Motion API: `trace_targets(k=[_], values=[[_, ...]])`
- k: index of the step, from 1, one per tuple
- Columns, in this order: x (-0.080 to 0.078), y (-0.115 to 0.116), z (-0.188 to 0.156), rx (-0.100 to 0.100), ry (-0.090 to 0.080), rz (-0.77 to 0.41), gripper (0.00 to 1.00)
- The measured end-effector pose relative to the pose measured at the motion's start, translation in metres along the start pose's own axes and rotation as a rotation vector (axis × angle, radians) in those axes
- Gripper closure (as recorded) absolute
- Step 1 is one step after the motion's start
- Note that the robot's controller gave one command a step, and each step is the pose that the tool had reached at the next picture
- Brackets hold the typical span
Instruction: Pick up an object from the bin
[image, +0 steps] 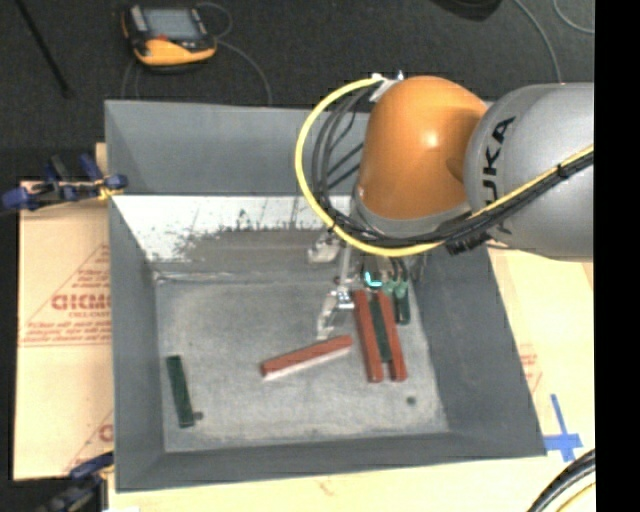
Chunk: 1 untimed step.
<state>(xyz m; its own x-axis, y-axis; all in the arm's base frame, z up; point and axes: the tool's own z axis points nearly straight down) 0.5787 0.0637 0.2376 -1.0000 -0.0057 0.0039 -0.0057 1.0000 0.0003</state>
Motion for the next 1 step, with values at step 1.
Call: trace_targets(k=[1], values=[[-0.0013, -0.0002, -0.0048, -0.001, -0.008, 0.001, 0.0]])
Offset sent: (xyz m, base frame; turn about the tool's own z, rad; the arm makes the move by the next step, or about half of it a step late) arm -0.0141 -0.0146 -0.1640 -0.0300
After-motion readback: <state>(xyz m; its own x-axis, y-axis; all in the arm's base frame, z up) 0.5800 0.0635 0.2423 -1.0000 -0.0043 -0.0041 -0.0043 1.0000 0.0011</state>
